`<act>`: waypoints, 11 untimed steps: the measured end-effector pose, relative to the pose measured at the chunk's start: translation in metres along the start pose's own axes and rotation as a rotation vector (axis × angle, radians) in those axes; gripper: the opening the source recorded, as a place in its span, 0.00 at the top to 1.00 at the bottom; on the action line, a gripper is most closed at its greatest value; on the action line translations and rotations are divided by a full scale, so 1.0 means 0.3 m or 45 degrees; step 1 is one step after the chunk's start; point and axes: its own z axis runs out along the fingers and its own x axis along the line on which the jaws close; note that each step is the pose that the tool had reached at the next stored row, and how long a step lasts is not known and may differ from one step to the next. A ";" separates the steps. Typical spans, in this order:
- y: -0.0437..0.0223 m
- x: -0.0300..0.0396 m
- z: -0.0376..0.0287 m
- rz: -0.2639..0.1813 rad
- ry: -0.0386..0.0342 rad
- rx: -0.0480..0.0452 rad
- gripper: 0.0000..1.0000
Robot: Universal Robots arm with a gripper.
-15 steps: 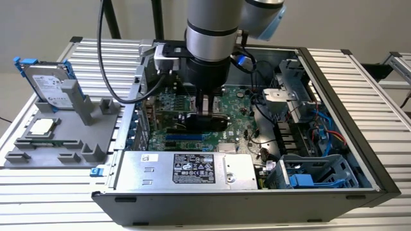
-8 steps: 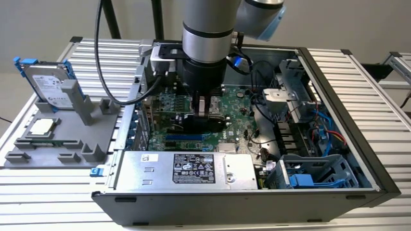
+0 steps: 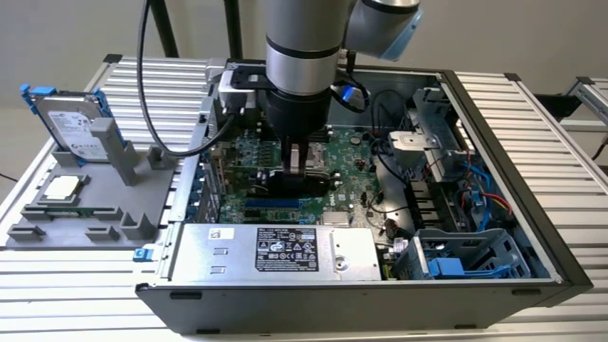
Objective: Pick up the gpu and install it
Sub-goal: 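Insert the gpu into the slot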
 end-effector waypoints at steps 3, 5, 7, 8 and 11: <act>0.006 0.001 0.004 0.000 -0.0001 0.000 1.00; 0.009 0.002 0.007 0.000 -0.0001 0.000 1.00; 0.011 0.004 0.009 0.000 0.0001 0.000 1.00; 0.012 0.006 0.010 0.000 0.0001 0.000 1.00; 0.015 0.013 0.013 0.000 0.0000 0.000 1.00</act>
